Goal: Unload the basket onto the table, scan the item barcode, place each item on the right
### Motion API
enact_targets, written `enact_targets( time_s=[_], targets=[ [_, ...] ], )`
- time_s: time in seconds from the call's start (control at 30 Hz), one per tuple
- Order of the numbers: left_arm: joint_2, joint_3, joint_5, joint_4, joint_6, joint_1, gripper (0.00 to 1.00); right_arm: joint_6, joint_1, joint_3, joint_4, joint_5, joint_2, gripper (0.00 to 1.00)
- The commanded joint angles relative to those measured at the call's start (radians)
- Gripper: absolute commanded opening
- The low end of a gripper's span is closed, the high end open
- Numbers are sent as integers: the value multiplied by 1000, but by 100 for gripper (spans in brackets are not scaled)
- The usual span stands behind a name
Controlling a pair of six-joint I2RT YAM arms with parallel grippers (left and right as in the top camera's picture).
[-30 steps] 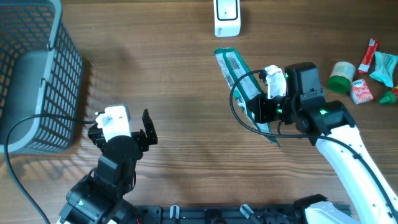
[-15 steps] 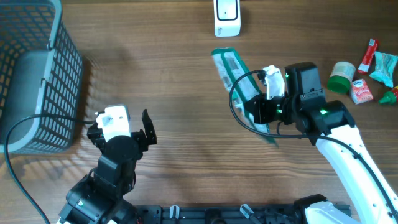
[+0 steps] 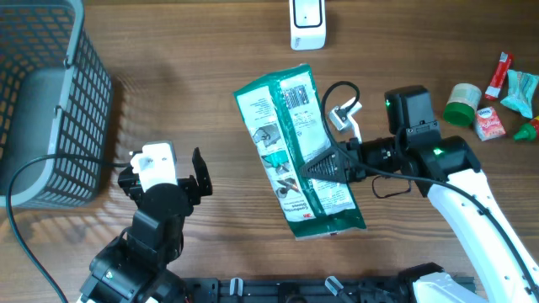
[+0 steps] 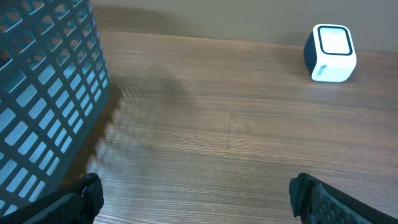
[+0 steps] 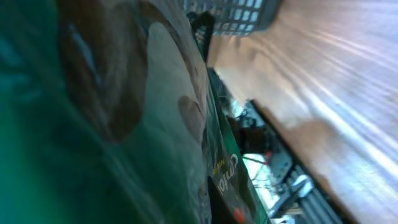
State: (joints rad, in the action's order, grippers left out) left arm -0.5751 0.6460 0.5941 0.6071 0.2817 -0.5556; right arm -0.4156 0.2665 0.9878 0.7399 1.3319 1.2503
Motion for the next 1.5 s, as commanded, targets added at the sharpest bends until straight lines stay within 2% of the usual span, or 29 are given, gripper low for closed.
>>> enact_targets(
  time_s=[0.0,0.27,0.3,0.33,0.37,0.4,0.5,0.57,0.63,0.7,0.83,0.93,1.0,1.2,1.3,1.47],
  targets=[
    [4,-5,17,0,-16,-5,100,-55,1,1,-15,83,-13,4],
    [4,-5,17,0,-16,-5,100,-50,2,1,-41,61,-13,4],
    [4,-5,17,0,-16,-5,100,-3,2,1,-49,-2,-13,4],
    [4,-5,17,0,-16,-5,100,101,2,1,-44,-179,-13,4],
    [4,-5,17,0,-16,-5,100,137,2,1,-43,-378,-13,4],
    [4,-5,17,0,-16,-5,100,152,2,1,-45,-608,-13,5],
    [4,-5,17,0,-16,-5,100,188,2,1,-51,-1044,-11,4],
    [4,-5,17,0,-16,-5,100,311,2,1,-71,-1173,-8,4],
    [4,-5,17,0,-16,-5,100,411,2,1,-92,-1183,0,4],
    [4,-5,17,0,-16,-5,100,439,2,1,-104,-1212,13,4],
    [4,-5,17,0,-16,-5,100,439,2,1,-167,-1396,61,4],
    [4,-5,17,0,-16,-5,100,475,2,1,-351,-1425,147,5],
    [4,-5,17,0,-16,-5,100,572,2,1,-496,-1435,230,4],
    [4,-5,17,0,-16,-5,100,754,2,1,-910,-1648,454,4],
    [4,-5,17,0,-16,-5,100,849,-1,1,-1176,-1649,555,4],
    [4,-5,17,0,-16,-5,100,989,-10,33,-1461,-1651,766,4]
  ],
)
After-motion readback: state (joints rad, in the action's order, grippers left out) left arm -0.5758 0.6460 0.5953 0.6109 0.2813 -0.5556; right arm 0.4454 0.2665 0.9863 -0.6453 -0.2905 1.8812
